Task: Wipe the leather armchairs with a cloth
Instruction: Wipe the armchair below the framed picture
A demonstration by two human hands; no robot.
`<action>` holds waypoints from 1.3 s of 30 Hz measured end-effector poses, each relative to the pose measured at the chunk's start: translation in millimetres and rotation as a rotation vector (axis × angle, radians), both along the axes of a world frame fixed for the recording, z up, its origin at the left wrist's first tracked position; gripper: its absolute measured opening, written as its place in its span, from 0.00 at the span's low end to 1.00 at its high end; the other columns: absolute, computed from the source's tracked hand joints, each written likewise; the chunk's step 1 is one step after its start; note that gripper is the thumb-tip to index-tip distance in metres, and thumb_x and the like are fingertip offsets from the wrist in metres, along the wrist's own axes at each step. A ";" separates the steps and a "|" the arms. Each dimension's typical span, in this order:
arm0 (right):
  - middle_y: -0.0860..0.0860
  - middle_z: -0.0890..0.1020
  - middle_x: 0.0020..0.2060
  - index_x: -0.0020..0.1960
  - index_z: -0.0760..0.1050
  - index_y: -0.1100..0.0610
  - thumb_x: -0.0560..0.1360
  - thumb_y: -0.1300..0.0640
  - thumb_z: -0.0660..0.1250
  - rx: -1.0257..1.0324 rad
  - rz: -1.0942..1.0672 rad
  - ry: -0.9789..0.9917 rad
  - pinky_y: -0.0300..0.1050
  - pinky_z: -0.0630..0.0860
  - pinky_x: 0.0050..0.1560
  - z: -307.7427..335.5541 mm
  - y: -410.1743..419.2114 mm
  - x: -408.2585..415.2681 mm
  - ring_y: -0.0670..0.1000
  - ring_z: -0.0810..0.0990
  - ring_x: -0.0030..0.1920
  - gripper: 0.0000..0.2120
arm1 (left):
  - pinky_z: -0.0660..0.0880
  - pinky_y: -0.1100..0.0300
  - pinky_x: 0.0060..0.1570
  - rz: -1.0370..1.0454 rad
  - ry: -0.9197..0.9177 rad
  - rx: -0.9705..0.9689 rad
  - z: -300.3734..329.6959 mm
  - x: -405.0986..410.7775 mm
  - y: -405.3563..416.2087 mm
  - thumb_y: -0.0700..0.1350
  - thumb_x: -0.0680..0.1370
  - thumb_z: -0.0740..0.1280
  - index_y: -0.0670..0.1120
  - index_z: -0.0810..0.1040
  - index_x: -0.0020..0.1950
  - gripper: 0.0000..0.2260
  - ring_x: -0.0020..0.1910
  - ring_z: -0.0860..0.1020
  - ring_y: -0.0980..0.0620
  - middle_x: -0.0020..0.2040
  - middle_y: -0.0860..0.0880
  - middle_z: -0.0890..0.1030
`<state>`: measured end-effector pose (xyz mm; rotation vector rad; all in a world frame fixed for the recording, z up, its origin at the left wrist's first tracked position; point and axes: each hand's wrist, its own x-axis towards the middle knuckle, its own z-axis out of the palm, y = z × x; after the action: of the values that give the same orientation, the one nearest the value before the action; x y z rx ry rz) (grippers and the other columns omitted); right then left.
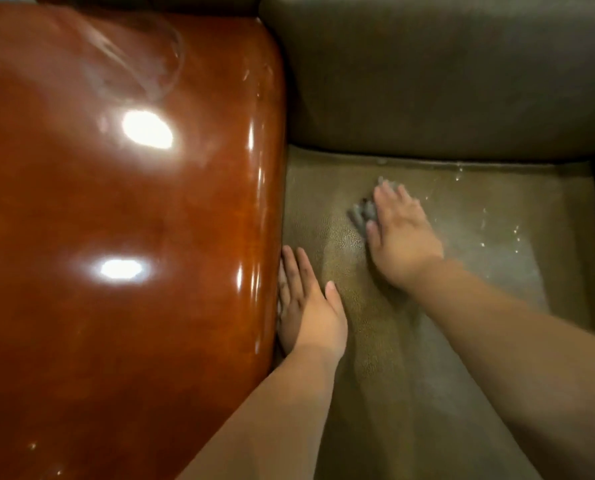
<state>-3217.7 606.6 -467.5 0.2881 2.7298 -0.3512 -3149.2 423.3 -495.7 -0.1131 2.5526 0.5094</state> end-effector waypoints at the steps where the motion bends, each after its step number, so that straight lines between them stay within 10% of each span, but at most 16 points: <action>1: 0.53 0.53 0.84 0.85 0.51 0.57 0.86 0.47 0.49 0.019 0.104 0.005 0.54 0.45 0.83 1.9 -11.3 14.9 0.55 0.46 0.84 0.30 | 0.40 0.47 0.84 0.007 0.013 -0.001 -1.2 2.8 0.3 0.60 0.82 0.39 0.51 0.27 0.83 0.34 0.82 0.28 0.51 0.81 0.51 0.24; 7: 0.45 0.48 0.84 0.85 0.46 0.49 0.85 0.39 0.42 -0.102 0.732 -0.042 0.51 0.43 0.82 -9.6 -0.9 20.9 0.47 0.41 0.83 0.31 | 0.41 0.46 0.84 -0.016 0.072 -0.088 -13.4 8.4 2.4 0.61 0.83 0.43 0.50 0.26 0.82 0.35 0.83 0.30 0.49 0.83 0.50 0.26; 14: 0.56 0.59 0.83 0.84 0.54 0.56 0.85 0.47 0.55 -0.063 0.366 0.077 0.54 0.50 0.82 -35.8 -36.4 -95.4 0.60 0.56 0.82 0.31 | 0.45 0.45 0.83 -0.052 0.149 -0.169 -21.0 16.0 9.1 0.63 0.80 0.50 0.47 0.40 0.87 0.40 0.86 0.40 0.46 0.87 0.46 0.39; 20: 0.57 0.57 0.83 0.84 0.50 0.59 0.86 0.45 0.53 -0.181 0.802 0.042 0.51 0.46 0.83 -27.2 -47.8 -55.1 0.56 0.52 0.84 0.33 | 0.53 0.42 0.83 -0.070 0.251 -0.122 -22.2 18.1 6.8 0.59 0.79 0.58 0.44 0.53 0.86 0.39 0.86 0.49 0.43 0.87 0.43 0.50; 25: 0.55 0.61 0.82 0.85 0.51 0.54 0.85 0.47 0.57 -0.206 0.456 0.041 0.48 0.54 0.80 -40.5 -6.8 -121.4 0.57 0.61 0.80 0.32 | 0.47 0.46 0.83 -0.098 0.277 -0.217 -31.0 20.5 6.3 0.60 0.79 0.57 0.44 0.48 0.87 0.41 0.86 0.47 0.45 0.87 0.44 0.46; 32: 0.54 0.57 0.83 0.84 0.56 0.57 0.84 0.49 0.53 -0.123 0.369 0.087 0.50 0.46 0.83 -10.6 46.8 3.1 0.54 0.53 0.83 0.30 | 0.46 0.46 0.84 -0.094 0.216 -0.228 -20.9 17.4 3.7 0.61 0.80 0.53 0.46 0.44 0.87 0.40 0.86 0.43 0.48 0.87 0.47 0.42; 39: 0.61 0.58 0.82 0.82 0.56 0.64 0.85 0.53 0.54 0.041 -0.353 0.005 0.56 0.49 0.82 -8.0 122.6 -1.1 0.61 0.52 0.83 0.29 | 0.46 0.49 0.84 -0.092 0.156 -0.069 5.9 -16.3 18.3 0.61 0.81 0.49 0.50 0.47 0.87 0.36 0.85 0.39 0.55 0.87 0.53 0.41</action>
<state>-3218.8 729.2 -475.5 0.7851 2.6877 -0.3891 -3165.5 441.6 -489.8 0.0211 2.7139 0.4094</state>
